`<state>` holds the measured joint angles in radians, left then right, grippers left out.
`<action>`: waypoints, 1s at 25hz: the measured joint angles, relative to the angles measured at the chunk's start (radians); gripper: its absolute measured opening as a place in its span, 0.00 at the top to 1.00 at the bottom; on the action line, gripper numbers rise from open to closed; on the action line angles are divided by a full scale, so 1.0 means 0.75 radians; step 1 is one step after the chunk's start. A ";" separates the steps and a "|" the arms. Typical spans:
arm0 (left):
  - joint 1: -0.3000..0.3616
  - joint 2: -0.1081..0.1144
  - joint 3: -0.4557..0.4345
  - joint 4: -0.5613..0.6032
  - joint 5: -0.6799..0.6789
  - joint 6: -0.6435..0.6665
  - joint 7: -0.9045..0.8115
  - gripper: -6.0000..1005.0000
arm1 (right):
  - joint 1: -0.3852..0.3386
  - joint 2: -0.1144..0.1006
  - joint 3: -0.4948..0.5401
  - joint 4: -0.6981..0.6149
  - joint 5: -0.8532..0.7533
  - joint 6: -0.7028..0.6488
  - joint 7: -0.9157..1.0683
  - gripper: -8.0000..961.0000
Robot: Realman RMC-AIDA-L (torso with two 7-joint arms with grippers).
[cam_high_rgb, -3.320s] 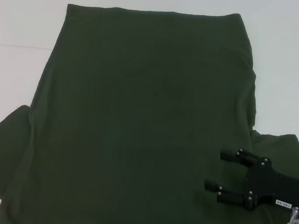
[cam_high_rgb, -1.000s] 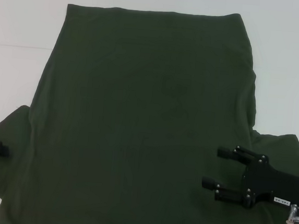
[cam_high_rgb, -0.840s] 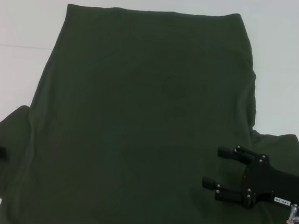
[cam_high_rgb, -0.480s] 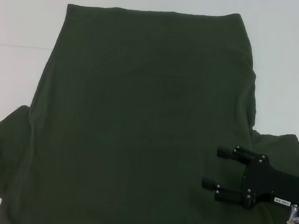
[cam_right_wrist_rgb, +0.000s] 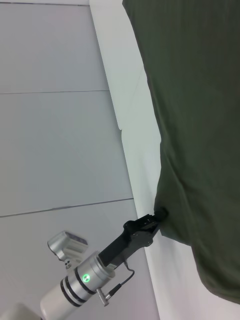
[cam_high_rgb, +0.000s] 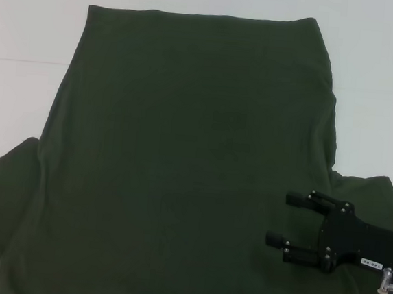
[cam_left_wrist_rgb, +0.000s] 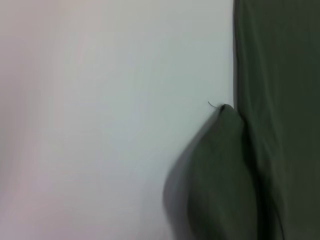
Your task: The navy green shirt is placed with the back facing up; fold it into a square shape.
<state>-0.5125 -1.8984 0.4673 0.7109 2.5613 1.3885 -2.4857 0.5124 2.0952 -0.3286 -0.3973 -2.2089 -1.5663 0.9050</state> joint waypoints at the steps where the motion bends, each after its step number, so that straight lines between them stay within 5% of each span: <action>1: 0.004 0.004 -0.001 0.007 0.002 0.002 0.000 0.99 | 0.000 0.000 0.001 0.000 0.000 -0.001 0.000 0.08; 10: 0.044 0.051 -0.057 0.056 -0.004 0.017 -0.005 0.99 | -0.003 -0.002 -0.004 -0.006 0.032 -0.023 0.000 0.08; 25: 0.011 0.065 -0.084 0.148 -0.006 0.110 -0.014 0.99 | -0.002 -0.002 -0.010 -0.003 0.033 -0.027 0.000 0.08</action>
<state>-0.5043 -1.8498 0.4042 0.8217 2.5570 1.4708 -2.4961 0.5107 2.0936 -0.3360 -0.3993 -2.1843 -1.5868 0.9050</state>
